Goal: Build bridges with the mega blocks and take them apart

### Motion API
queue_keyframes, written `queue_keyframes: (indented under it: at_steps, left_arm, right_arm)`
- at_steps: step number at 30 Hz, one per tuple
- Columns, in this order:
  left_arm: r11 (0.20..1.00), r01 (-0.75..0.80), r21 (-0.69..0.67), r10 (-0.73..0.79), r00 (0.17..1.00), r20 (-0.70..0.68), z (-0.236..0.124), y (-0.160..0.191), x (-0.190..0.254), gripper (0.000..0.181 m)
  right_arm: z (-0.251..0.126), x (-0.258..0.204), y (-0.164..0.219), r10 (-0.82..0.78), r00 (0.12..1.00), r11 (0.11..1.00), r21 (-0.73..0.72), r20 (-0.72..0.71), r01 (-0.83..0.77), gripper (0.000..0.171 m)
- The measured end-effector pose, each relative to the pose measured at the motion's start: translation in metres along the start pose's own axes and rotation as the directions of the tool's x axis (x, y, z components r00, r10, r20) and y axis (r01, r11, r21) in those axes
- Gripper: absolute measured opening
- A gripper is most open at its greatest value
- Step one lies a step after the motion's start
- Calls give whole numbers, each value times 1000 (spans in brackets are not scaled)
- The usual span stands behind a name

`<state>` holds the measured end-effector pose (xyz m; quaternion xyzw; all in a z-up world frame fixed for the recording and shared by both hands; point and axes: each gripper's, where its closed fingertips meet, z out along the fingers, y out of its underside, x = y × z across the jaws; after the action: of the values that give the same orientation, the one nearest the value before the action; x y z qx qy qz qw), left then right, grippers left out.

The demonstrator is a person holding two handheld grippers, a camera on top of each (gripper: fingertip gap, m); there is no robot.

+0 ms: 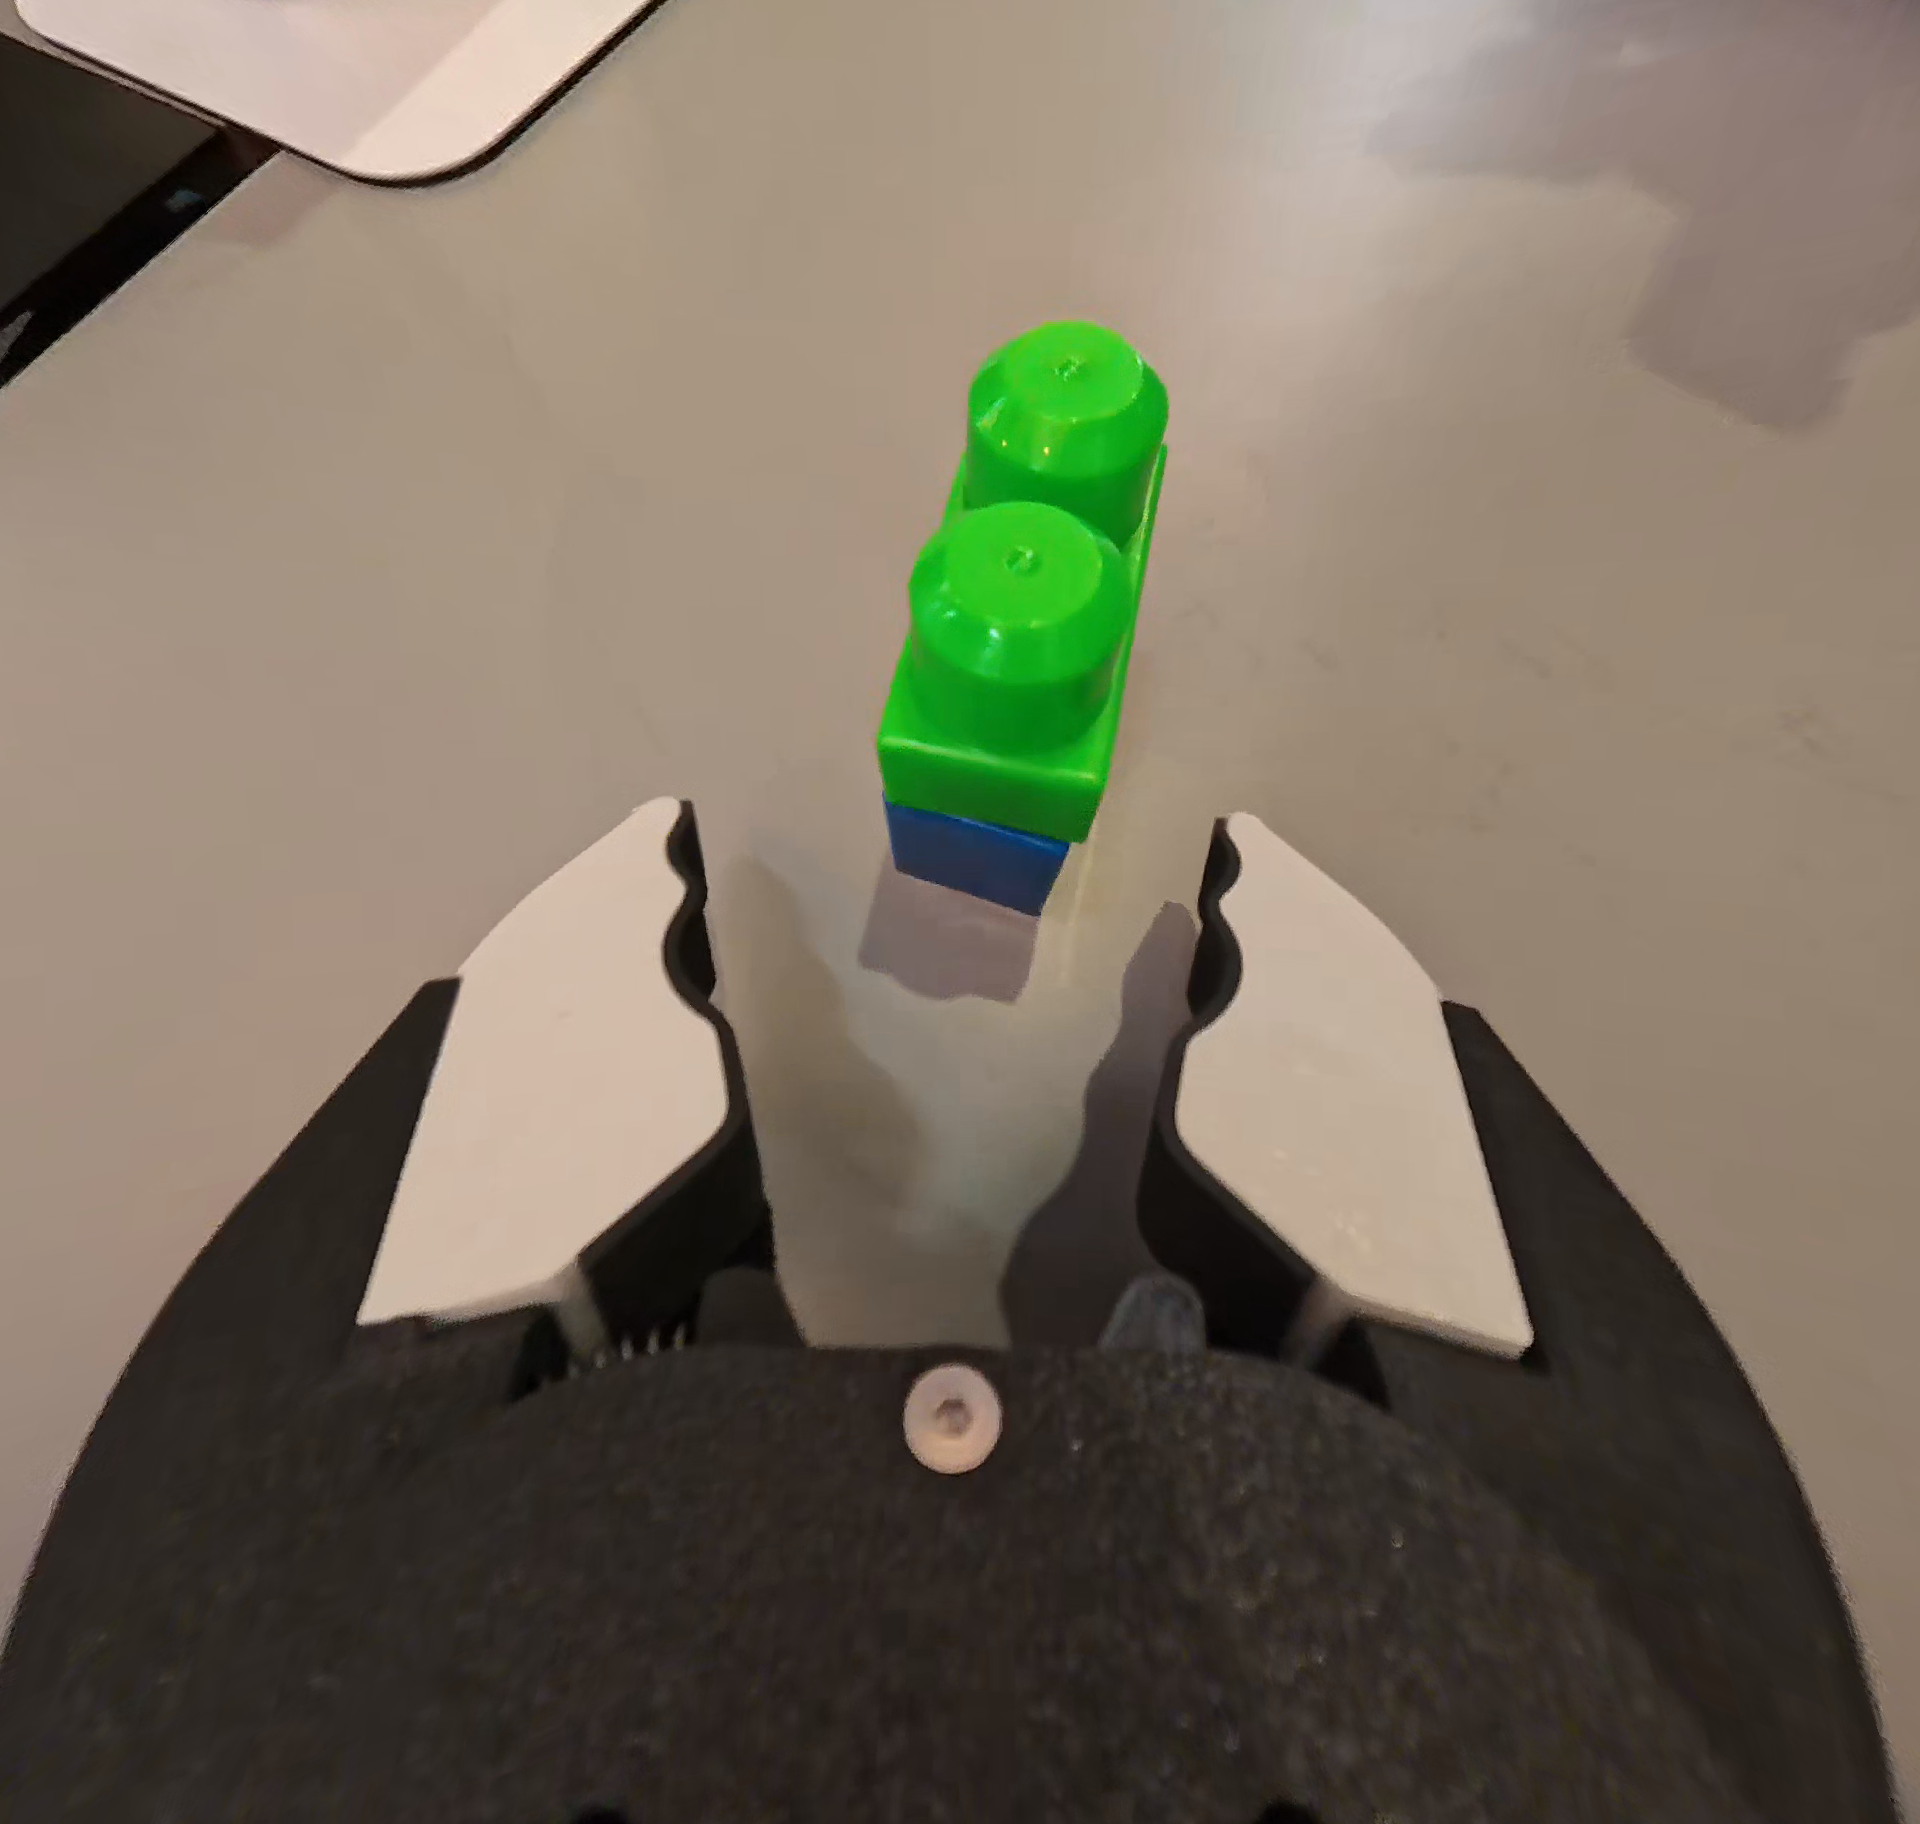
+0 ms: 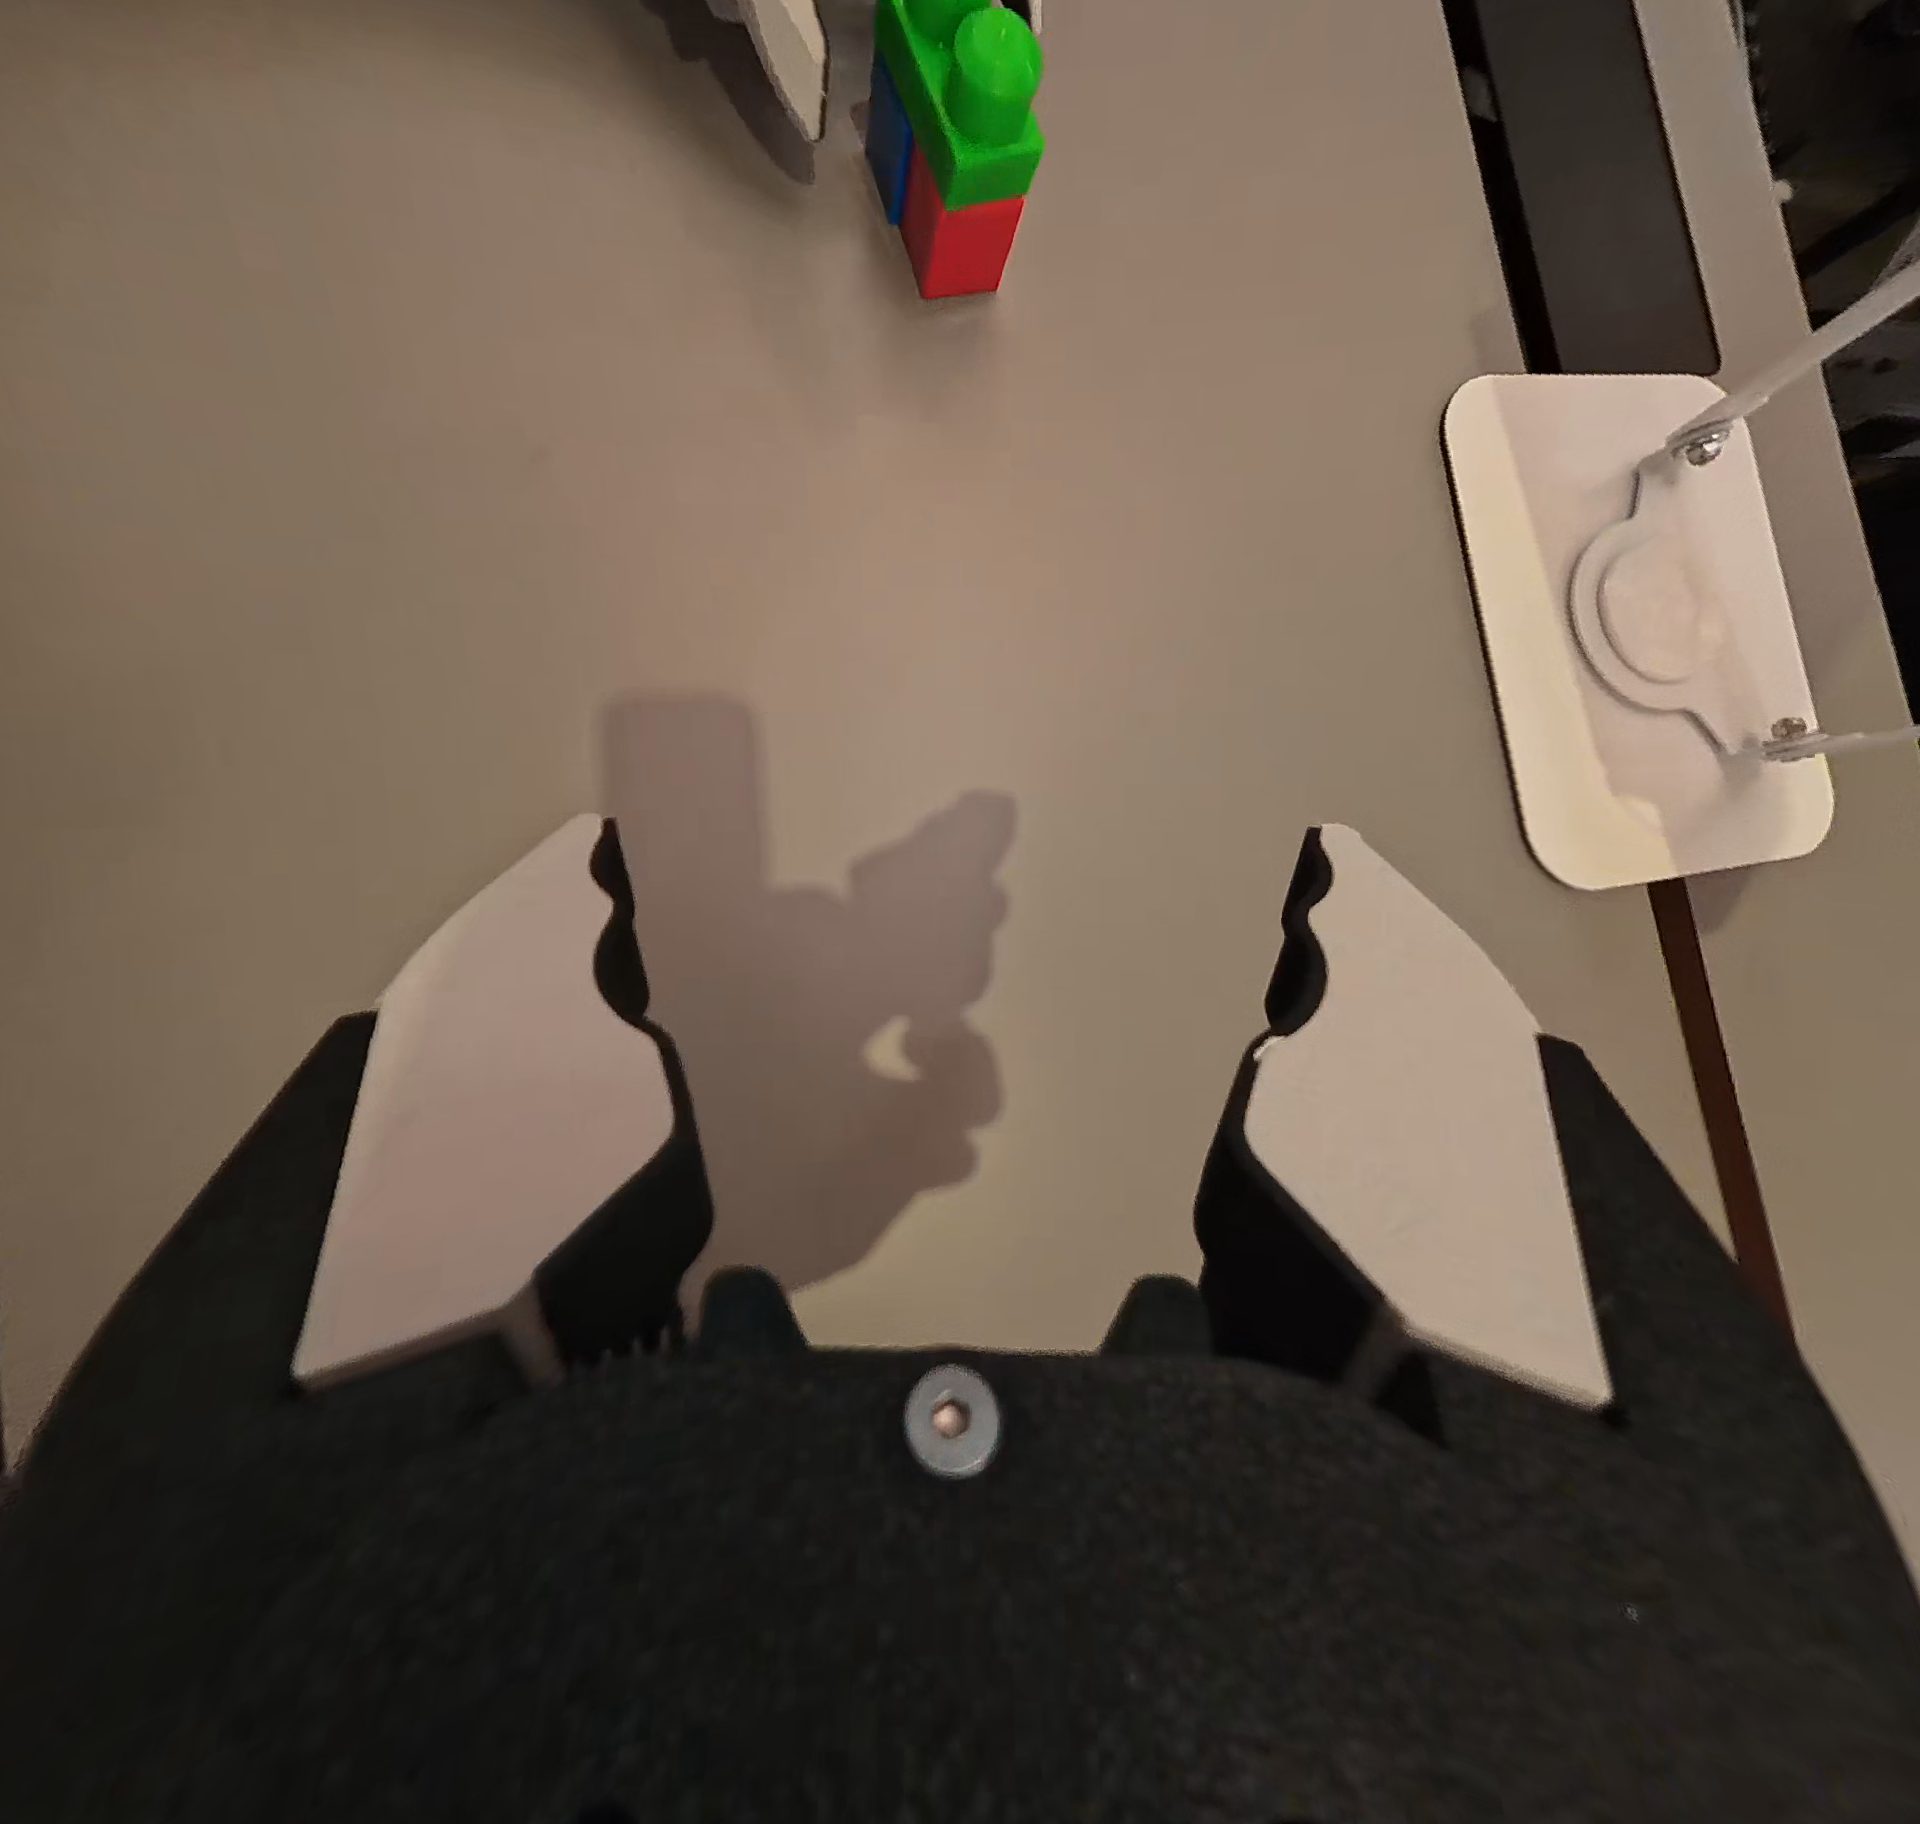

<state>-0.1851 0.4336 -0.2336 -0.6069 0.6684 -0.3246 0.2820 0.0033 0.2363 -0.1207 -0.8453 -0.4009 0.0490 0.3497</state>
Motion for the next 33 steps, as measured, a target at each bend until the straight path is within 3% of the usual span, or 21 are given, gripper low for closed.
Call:
queue_keyframes:
  at_steps: [12,14,16,20,28,33]
  left_arm:
    - [993,-54,-104,53,998,-17,20,3,-1,77]
    - [989,-66,-132,62,997,-34,24,5,1,67]
    - [989,-72,-131,65,996,-58,27,4,4,43]
    - [988,-87,-125,82,996,-45,31,-2,5,42]
    - [996,-91,-23,88,990,-113,44,-59,44,41]
    - [996,-87,15,89,980,-178,69,-94,81,40]
  right_arm:
    - [-19,-16,17,55,998,997,59,-14,-54,116]
    - [-20,-16,18,57,998,996,68,-22,-55,116]
    - [-22,-16,18,61,998,995,76,-25,-59,115]
    - [-25,-18,23,66,997,995,78,-29,-64,113]
    - [-36,-10,23,71,996,994,89,-49,-66,107]
    - [-34,3,7,34,998,997,69,-47,-30,95]
